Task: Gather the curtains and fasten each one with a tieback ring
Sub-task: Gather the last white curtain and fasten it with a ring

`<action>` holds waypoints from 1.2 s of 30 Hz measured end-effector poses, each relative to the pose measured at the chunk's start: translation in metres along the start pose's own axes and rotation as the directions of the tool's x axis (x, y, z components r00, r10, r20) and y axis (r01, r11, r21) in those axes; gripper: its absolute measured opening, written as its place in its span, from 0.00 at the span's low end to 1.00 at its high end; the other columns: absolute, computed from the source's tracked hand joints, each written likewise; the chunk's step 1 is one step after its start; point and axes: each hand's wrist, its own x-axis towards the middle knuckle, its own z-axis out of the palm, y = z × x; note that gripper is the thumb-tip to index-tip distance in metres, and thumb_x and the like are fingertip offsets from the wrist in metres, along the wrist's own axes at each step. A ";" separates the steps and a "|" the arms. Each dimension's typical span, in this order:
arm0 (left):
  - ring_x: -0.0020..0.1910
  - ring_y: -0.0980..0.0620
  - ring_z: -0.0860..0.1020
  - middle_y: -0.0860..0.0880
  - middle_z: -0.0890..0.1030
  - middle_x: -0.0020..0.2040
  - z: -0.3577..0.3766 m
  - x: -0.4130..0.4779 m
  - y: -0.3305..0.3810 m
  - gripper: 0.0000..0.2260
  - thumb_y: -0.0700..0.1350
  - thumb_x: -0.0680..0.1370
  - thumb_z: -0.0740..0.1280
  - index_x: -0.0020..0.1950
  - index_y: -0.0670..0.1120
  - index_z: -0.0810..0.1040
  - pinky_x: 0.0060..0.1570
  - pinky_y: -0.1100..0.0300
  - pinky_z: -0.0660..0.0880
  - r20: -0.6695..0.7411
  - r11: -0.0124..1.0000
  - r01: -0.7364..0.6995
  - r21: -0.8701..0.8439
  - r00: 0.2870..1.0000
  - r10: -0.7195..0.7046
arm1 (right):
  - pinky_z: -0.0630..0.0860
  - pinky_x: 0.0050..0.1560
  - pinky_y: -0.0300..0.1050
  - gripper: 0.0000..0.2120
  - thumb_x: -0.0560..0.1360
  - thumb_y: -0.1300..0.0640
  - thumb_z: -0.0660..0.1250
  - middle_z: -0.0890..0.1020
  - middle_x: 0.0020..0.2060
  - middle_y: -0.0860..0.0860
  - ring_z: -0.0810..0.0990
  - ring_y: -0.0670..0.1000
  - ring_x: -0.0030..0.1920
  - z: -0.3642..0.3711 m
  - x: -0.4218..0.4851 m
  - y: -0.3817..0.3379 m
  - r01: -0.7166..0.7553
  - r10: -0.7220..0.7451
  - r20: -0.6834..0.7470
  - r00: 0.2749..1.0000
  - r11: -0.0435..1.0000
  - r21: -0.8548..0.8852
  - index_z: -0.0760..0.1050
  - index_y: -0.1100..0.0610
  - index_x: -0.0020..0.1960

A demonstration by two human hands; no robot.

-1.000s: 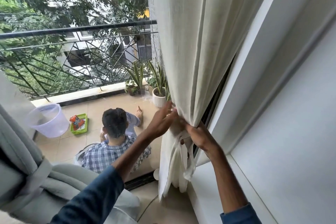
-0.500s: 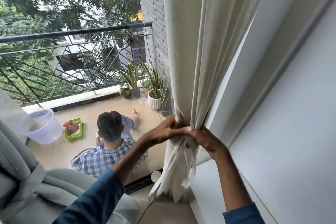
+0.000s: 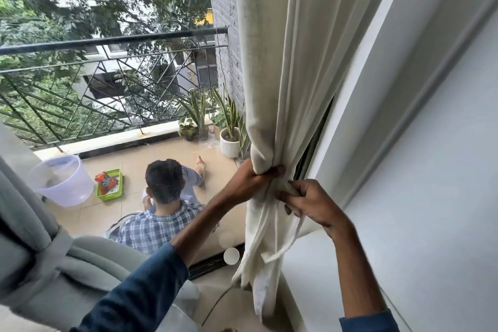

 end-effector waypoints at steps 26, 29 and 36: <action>0.48 0.45 0.82 0.46 0.85 0.50 -0.019 -0.007 -0.015 0.23 0.66 0.77 0.65 0.54 0.46 0.80 0.49 0.46 0.79 0.124 0.916 -0.056 0.397 0.992 0.007 | 0.76 0.47 0.48 0.18 0.77 0.75 0.60 0.86 0.38 0.54 0.82 0.51 0.42 0.019 0.032 0.022 0.064 -0.036 -0.132 0.991 0.976 0.209 0.85 0.59 0.41; 0.43 0.38 0.81 0.43 0.84 0.47 -0.020 -0.006 -0.015 0.34 0.77 0.73 0.54 0.52 0.48 0.77 0.46 0.45 0.80 0.111 0.810 0.027 0.586 0.987 -0.113 | 0.73 0.54 0.52 0.15 0.78 0.69 0.59 0.85 0.45 0.59 0.79 0.58 0.50 0.015 0.033 0.025 0.007 0.016 -0.052 0.999 0.909 0.416 0.85 0.61 0.48; 0.40 0.39 0.80 0.42 0.81 0.37 -0.012 -0.005 -0.021 0.39 0.77 0.75 0.47 0.43 0.43 0.77 0.48 0.47 0.77 0.126 0.683 -0.051 0.729 0.990 -0.060 | 0.81 0.54 0.41 0.13 0.71 0.63 0.76 0.87 0.51 0.54 0.85 0.52 0.53 0.016 0.030 0.028 0.107 -0.113 0.030 0.993 0.981 0.162 0.84 0.58 0.55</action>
